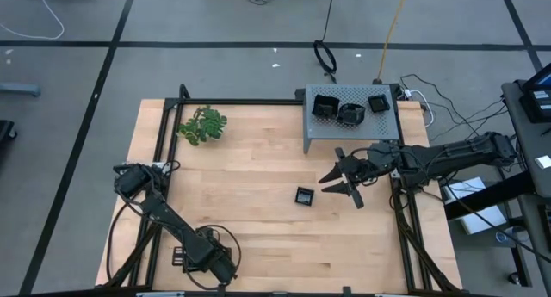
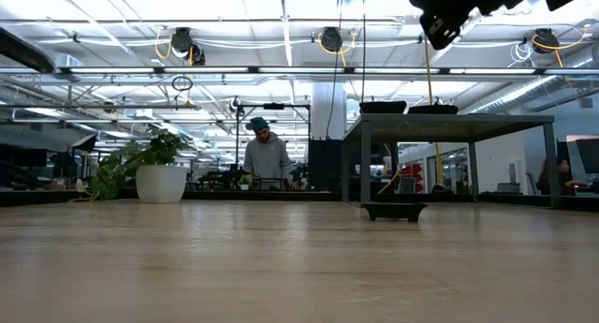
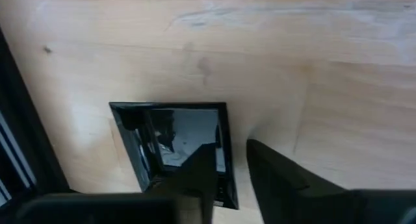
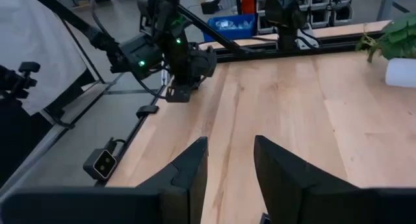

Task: Pick & Place Mini shaped plates
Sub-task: Move the square plate to the center of the table, then stack the square plate on top of the square plates on the shelf

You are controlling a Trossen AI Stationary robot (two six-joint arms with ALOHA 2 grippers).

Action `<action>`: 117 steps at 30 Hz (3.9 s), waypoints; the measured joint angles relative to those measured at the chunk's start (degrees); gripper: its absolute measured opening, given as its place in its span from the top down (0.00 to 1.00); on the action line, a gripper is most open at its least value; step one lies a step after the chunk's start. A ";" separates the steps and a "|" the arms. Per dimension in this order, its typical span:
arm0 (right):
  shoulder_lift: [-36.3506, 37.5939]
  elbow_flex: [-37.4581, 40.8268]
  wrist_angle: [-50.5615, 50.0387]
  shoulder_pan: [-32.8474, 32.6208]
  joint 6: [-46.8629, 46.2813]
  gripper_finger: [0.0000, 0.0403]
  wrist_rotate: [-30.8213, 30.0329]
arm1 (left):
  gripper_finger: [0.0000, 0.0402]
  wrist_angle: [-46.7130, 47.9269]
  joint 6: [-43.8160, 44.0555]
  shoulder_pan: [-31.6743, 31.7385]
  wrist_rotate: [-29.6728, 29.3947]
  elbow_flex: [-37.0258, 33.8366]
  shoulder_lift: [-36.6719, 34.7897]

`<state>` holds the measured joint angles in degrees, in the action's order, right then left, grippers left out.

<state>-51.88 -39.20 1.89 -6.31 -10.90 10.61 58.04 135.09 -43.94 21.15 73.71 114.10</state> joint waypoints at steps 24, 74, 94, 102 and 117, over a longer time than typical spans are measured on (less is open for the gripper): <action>-0.02 0.00 0.04 -0.24 -0.41 0.71 -0.07 | 0.95 -12.46 -51.66 14.68 -39.15 13.62 0.28; -6.39 0.00 -6.61 -0.60 5.61 0.71 -5.87 | 0.63 -40.03 -77.48 28.78 -13.43 13.66 -4.66; -29.46 0.00 2.57 -5.54 8.84 0.58 -7.80 | 0.72 -42.05 -89.13 22.49 -33.23 13.68 -24.69; -38.95 0.00 9.54 -7.40 13.62 0.58 -13.91 | 0.72 -42.93 -89.42 21.15 -33.48 13.66 -25.41; -45.39 -0.09 12.28 -8.83 9.01 0.70 -22.65 | 0.72 -43.14 -89.83 20.99 -33.64 13.66 -25.40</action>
<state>-97.27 -39.29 14.17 -15.14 -1.89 -12.04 14.90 45.26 -22.95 -12.49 87.37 88.71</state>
